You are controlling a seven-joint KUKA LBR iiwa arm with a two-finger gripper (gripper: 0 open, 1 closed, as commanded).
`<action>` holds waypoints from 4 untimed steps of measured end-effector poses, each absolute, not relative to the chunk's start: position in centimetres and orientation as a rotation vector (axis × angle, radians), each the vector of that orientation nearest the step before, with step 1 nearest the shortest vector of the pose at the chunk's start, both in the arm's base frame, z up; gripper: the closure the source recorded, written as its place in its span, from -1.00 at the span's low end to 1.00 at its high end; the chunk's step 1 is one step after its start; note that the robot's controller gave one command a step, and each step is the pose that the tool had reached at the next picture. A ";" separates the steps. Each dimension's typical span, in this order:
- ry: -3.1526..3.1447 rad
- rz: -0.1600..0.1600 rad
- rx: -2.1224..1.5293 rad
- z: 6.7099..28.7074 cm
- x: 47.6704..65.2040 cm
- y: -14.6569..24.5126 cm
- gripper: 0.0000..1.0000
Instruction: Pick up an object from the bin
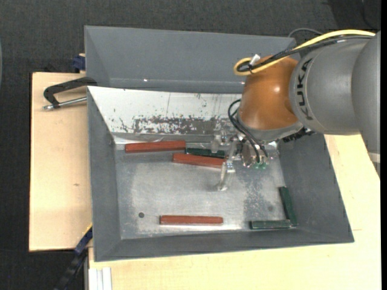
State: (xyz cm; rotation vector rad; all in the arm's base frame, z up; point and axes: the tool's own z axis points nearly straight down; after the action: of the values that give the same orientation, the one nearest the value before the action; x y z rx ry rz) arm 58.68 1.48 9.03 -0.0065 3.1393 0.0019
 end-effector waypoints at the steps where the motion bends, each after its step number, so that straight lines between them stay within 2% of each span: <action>1: 3.122 0.002 0.079 7.6 60.6 2.7 1.00; 2: 3.122 0.002 0.079 7.6 60.6 2.7 1.00; 3: 3.136 0.003 0.058 18.8 58.6 4.6 1.00; 4: 3.136 0.002 0.058 18.8 58.6 4.6 1.00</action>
Offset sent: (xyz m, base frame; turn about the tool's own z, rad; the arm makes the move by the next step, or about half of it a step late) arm 0.0000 0.0000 0.0000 0.0000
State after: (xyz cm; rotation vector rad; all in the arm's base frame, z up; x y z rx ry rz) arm 58.60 4.60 18.79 0.0580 3.1364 0.0025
